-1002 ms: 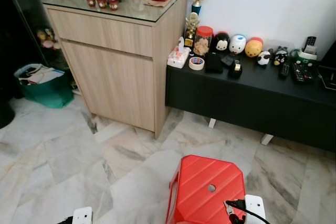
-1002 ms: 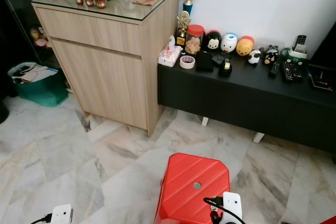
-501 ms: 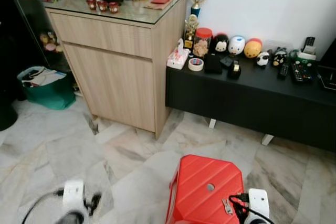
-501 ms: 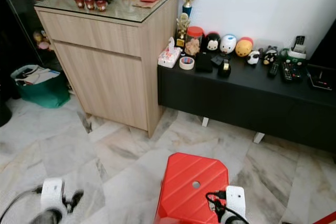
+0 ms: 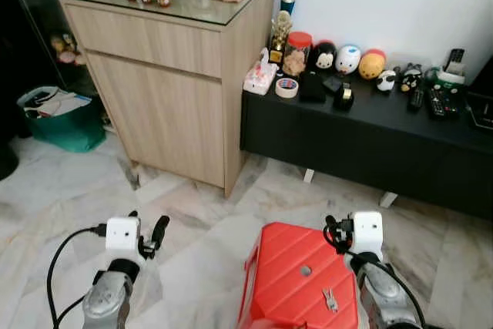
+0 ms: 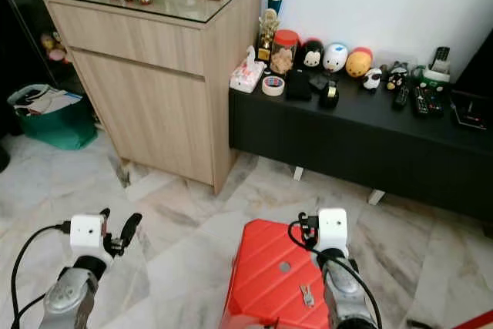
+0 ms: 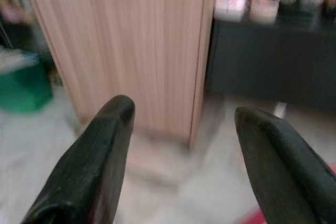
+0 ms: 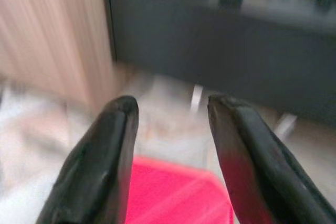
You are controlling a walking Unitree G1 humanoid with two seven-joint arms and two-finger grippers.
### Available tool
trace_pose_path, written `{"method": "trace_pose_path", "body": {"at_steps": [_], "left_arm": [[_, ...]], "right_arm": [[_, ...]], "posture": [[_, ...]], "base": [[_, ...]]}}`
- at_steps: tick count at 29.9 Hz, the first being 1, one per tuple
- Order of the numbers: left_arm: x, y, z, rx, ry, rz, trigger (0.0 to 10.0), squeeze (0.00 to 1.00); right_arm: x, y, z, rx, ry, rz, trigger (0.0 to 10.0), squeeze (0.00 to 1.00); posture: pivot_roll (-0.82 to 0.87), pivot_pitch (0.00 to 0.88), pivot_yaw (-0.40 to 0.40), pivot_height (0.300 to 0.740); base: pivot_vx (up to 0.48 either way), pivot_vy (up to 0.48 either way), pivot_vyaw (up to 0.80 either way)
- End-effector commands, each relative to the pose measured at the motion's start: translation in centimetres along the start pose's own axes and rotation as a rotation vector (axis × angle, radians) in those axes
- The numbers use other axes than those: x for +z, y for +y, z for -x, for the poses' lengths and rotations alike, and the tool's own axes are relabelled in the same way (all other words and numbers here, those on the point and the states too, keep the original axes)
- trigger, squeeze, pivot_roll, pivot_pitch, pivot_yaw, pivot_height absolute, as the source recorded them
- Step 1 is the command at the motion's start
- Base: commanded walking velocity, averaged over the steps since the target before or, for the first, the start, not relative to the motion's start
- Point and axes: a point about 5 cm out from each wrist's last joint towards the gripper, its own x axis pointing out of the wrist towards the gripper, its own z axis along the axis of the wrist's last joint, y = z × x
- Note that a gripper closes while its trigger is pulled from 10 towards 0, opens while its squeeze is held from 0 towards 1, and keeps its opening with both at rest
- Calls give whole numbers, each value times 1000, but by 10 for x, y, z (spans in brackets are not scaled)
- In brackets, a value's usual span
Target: Hang keys on a hook
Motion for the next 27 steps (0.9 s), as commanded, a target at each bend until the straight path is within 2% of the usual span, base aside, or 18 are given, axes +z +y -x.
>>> {"method": "trace_pose_path", "body": {"at_steps": [1, 7, 9, 11, 15, 19, 22, 25, 27], "left_arm": [[6, -2, 1, 6, -16, 18, 10000, 0], [10, -5, 2, -40, -13, -3, 10000, 0], [14, -8, -1, -97, -6, -23, 10000, 0], [15, -7, -2, -107, -1, -27, 10000, 0], [23, -4, -7, -63, -17, 1, 10000, 0], [25, -7, -8, -60, -23, 10, 10000, 0], [24, -5, -6, -52, -14, 9, 10000, 0], [25, 0, 0, -20, -15, 6, 10000, 0], [26, 2, 2, -10, -13, 10, 10000, 0]], "right_arm": [[2, -3, 5, -11, -32, 1, 10000, 0], [1, 3, 15, 46, -66, 41, 10000, 0], [7, 13, 19, 124, -94, 76, 10000, 0], [10, 17, 19, 131, -108, 70, 10000, 0], [11, 19, 15, 22, -104, -26, 10000, 0], [7, 22, 20, -14, -98, -60, 10000, 0], [8, 20, 22, -36, -100, -62, 10000, 0], [10, 7, 27, -70, -99, -36, 10000, 0], [10, 4, 28, -78, -96, -38, 10000, 0]], "posture": [[135, 0, -107, 740], [124, 0, -77, 740], [110, 0, -60, 740], [116, 0, -62, 740], [120, 0, -34, 740], [105, 0, -14, 740], [104, 0, -17, 740], [103, 0, -20, 740], [100, 0, -19, 740]], "base": [[0, 0, 0], [0, 0, 0], [0, 0, 0], [0, 0, 0], [0, 0, 0], [0, 0, 0], [0, 0, 0], [0, 0, 0], [0, 0, 0]]}}
